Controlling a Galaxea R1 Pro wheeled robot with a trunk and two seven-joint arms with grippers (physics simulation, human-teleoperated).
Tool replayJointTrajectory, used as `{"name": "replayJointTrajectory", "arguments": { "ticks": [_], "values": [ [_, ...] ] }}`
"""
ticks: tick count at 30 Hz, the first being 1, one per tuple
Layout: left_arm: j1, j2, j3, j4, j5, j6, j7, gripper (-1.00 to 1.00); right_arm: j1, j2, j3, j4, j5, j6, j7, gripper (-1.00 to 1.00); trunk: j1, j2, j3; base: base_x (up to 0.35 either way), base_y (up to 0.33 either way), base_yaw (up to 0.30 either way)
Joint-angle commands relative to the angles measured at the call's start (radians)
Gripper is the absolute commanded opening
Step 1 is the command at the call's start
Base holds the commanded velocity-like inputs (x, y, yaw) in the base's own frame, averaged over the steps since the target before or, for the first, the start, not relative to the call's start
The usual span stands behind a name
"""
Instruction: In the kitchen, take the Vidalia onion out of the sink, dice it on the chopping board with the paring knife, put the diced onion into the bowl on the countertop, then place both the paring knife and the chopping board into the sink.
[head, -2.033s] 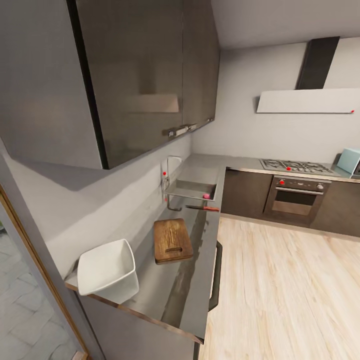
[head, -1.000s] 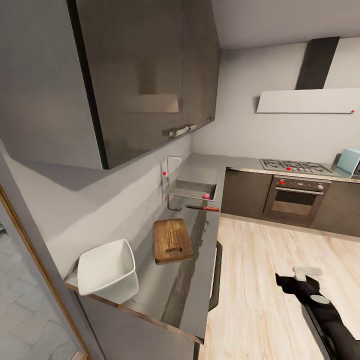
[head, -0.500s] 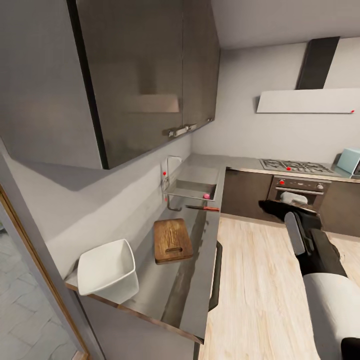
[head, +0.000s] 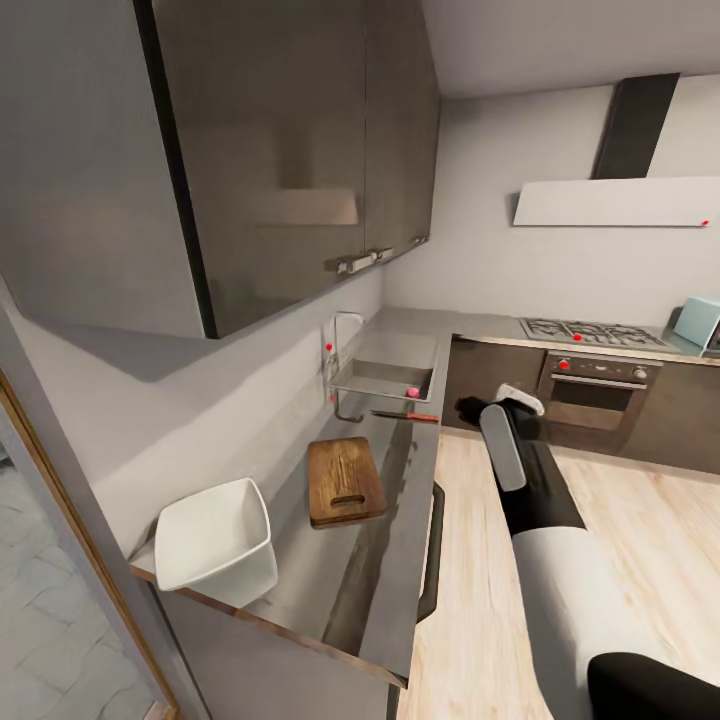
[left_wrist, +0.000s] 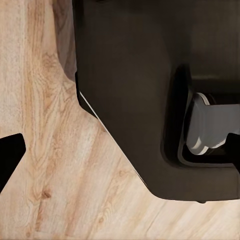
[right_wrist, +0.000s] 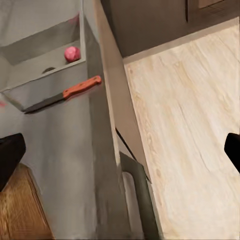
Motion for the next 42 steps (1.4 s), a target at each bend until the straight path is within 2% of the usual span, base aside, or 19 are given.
{"name": "replayJointTrajectory", "arguments": {
  "ticks": [1,2,4,5,7,9,11,20,22,28,31,34,38,42],
  "values": [
    [0.0,0.0,0.0,-0.002,0.0,-0.001,0.0,1.0,-0.001,0.001,0.002,-0.001,-0.037,-0.003,-0.02,1.0,0.001,-0.002,-0.002,0.0,0.0,0.0],
    [0.0,0.0,0.0,-0.002,0.0,-0.001,0.0,1.0,-0.001,0.002,0.007,0.0,-0.115,-0.03,-0.044,1.0,0.001,-0.002,-0.002,0.0,0.0,0.0],
    [0.0,0.0,0.0,-0.002,0.0,-0.001,0.0,1.0,-0.002,0.003,0.01,0.0,-0.203,-0.081,-0.065,1.0,0.001,-0.002,-0.002,0.0,0.0,0.0],
    [0.0,0.0,0.0,-0.002,0.0,-0.001,0.0,1.0,-0.002,0.003,0.012,0.0,-0.231,-0.105,-0.076,1.0,0.001,-0.002,-0.002,0.0,0.0,0.0],
    [0.0,0.0,0.0,-0.002,0.0,-0.001,0.0,1.0,-0.002,0.004,0.013,0.0,-0.256,-0.134,-0.097,1.0,0.001,-0.002,-0.002,0.0,0.0,0.0],
    [0.0,0.0,0.0,-0.002,0.0,-0.001,0.0,1.0,-0.002,0.004,0.013,0.0,-0.266,-0.148,-0.114,1.0,0.001,-0.002,-0.002,0.0,0.0,0.0],
    [0.0,0.0,0.0,-0.002,0.0,-0.001,0.0,1.0,-0.002,0.004,0.014,0.001,-0.282,-0.185,-0.184,1.0,0.001,-0.002,-0.002,0.0,0.0,0.107],
    [0.0,0.0,0.0,-0.002,0.0,-0.001,0.0,1.0,-0.001,0.004,0.014,0.001,-0.3,-0.24,-0.239,1.0,0.001,-0.002,-0.001,0.0,0.0,0.245],
    [0.0,0.0,0.0,-0.002,0.0,-0.001,0.0,1.0,-0.001,0.004,0.014,0.001,-0.323,-0.242,-0.256,1.0,0.001,-0.002,-0.001,0.0,0.0,0.128],
    [0.0,0.0,0.0,-0.002,0.0,-0.001,0.0,1.0,-0.001,0.004,0.017,0.002,-0.431,-0.245,-0.314,1.0,0.001,-0.002,-0.001,0.0,0.0,0.041],
    [0.0,0.0,0.0,-0.002,0.0,-0.001,0.0,1.0,0.0,0.004,0.018,0.008,-0.453,-0.245,-0.333,1.0,0.001,-0.002,-0.001,0.0,0.0,0.009],
    [0.0,0.0,0.0,-0.002,0.0,-0.001,0.0,1.0,0.0,0.004,0.019,0.104,-0.483,-0.292,-0.353,1.0,0.001,-0.002,-0.001,0.0,0.0,0.003],
    [0.0,0.0,0.0,-0.002,0.0,-0.001,0.0,1.0,0.0,0.004,0.018,0.185,-0.504,-0.339,-0.352,1.0,0.001,-0.002,-0.001,0.0,0.0,0.032],
    [0.0,0.0,0.0,-0.002,0.0,-0.001,0.0,1.0,0.0,0.004,0.017,0.214,-0.51,-0.36,-0.351,1.0,0.001,-0.002,-0.001,0.0,0.0,0.027]
  ]
}}
